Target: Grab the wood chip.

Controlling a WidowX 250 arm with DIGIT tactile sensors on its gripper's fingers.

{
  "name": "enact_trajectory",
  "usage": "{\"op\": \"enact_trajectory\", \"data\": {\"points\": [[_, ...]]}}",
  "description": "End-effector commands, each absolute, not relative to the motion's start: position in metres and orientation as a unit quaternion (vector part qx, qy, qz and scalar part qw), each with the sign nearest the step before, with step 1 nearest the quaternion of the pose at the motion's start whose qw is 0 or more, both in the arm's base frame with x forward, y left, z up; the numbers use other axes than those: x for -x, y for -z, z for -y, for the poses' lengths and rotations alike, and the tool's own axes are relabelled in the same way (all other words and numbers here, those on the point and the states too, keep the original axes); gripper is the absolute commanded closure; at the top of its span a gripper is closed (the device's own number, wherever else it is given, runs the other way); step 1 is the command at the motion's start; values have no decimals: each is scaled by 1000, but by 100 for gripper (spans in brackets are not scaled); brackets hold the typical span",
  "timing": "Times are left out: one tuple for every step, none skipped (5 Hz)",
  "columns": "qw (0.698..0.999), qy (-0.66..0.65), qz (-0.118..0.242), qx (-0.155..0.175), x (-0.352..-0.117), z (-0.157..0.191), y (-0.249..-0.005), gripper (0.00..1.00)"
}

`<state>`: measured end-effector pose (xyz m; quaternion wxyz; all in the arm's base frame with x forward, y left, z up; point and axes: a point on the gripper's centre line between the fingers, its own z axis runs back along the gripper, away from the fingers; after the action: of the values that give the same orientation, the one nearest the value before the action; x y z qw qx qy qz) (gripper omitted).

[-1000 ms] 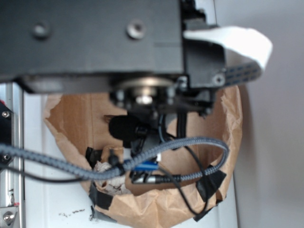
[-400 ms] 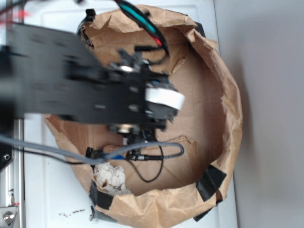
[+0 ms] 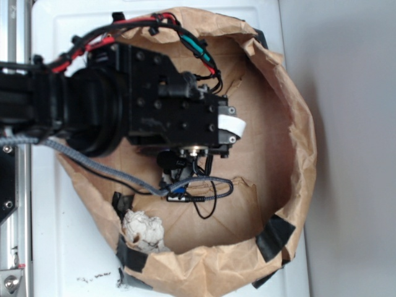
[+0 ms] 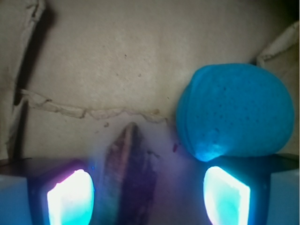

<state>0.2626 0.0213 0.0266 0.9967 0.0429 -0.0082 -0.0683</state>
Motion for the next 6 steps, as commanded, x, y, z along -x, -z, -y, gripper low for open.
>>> {"op": "enact_trajectory", "data": {"points": [[998,45,22,-48,-270,-21,-18,100],[997,40,29,-59,-270,-21,-19,100],[997,34,31,-66,-270,-22,-19,100],[996,28,38,-70,-269,-23,-21,100],[997,20,48,-65,-266,-25,-31,100],[996,19,77,-32,-252,-31,-74,100]]}}
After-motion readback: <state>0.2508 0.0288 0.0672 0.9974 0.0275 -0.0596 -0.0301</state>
